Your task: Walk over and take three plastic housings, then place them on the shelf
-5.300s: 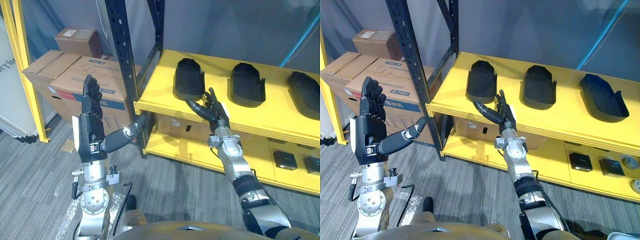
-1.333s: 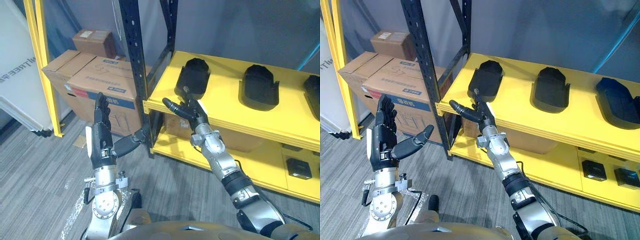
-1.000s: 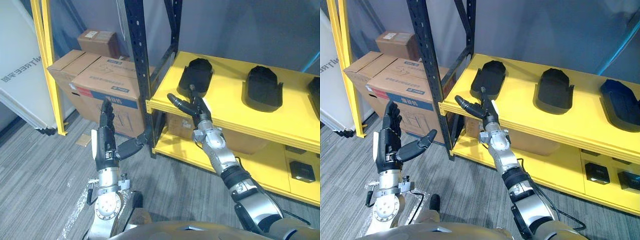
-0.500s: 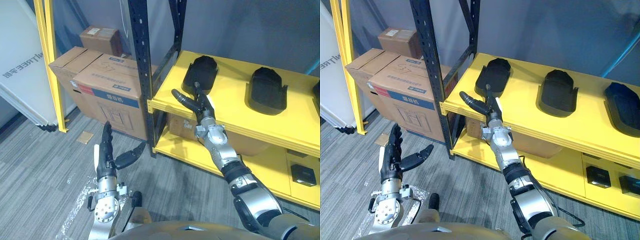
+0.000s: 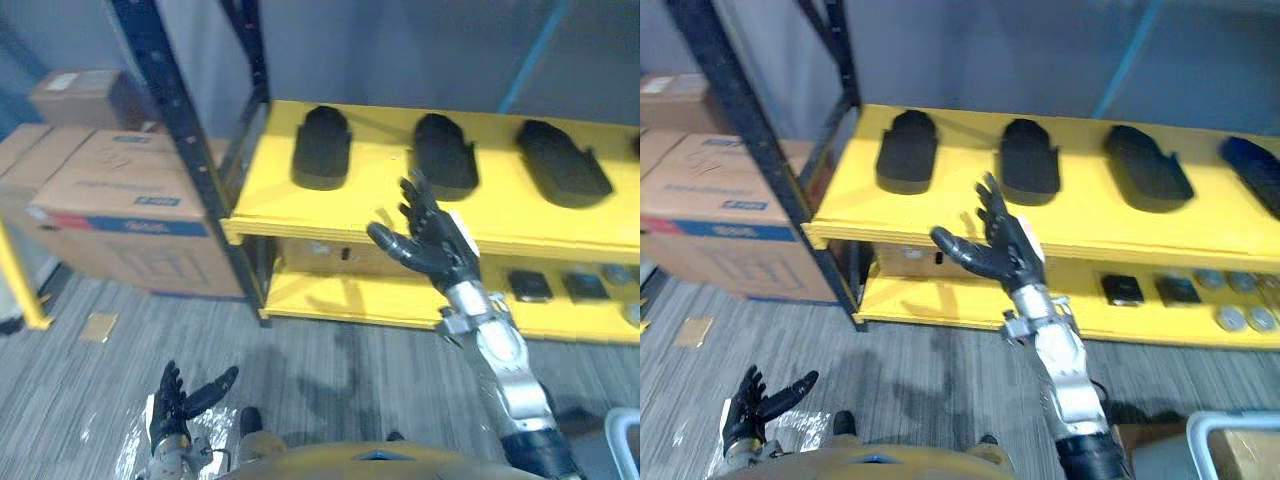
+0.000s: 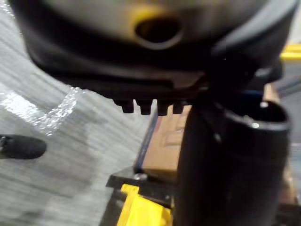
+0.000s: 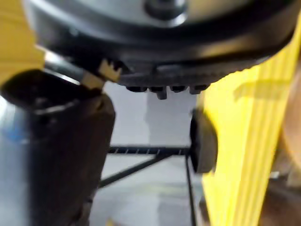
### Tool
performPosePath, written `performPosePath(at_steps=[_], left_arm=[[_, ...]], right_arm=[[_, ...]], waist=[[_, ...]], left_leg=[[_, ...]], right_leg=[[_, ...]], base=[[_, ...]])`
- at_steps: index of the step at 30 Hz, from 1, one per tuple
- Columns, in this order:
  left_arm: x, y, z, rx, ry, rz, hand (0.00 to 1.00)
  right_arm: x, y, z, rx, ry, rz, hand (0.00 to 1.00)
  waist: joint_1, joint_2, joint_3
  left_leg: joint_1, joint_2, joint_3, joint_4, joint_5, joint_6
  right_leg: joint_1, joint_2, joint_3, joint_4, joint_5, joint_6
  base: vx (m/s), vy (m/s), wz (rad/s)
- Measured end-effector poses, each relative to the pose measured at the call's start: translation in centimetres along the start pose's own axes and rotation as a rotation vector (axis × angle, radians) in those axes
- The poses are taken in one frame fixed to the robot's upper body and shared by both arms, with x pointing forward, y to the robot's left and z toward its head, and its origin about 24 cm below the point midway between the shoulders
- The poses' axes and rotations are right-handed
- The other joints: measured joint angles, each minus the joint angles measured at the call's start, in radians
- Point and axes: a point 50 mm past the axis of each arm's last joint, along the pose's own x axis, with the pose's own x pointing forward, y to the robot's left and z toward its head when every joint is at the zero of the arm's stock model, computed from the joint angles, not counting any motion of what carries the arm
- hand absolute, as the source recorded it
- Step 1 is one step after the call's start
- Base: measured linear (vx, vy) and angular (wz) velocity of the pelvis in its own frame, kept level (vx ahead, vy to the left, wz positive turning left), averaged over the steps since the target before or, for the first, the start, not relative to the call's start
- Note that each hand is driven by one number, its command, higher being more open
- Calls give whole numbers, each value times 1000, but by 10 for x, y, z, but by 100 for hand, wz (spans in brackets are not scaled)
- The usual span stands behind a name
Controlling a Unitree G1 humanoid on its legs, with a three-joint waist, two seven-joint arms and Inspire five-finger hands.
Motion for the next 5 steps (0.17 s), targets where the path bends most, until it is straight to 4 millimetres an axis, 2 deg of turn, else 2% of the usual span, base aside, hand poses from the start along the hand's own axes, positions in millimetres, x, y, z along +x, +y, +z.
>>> performPosePath(at_steps=[1,3,4,5], left_arm=[[-1,1,-4,-1,24,2,100],[-2,4,-19,-26,115,16,100],[-3,6,-22,-37,141,24,100],[-3,9,-30,-58,199,46,100]], right_arm=[[-7,-7,-8,2,45,-33,100],[-37,-31,-42,40,211,-168,100],[-46,-36,-52,66,257,-207,100],[-67,-46,-76,109,365,-298,100]], waist=[[-7,0,0],[-37,7,-6],[-45,10,-7],[-51,15,-8]], left_leg=[[6,1,13,0,-5,0],[12,2,53,0,-20,-2],[13,2,62,0,-24,0],[19,2,82,0,-26,-3]], right_leg=[[-6,0,11,2,-1,0],[-35,0,51,12,-2,-1],[-40,0,59,12,-1,0],[-50,0,77,14,-1,0]], base=[[10,6,-45],[22,11,-47],[24,10,-43],[9,5,-25]])
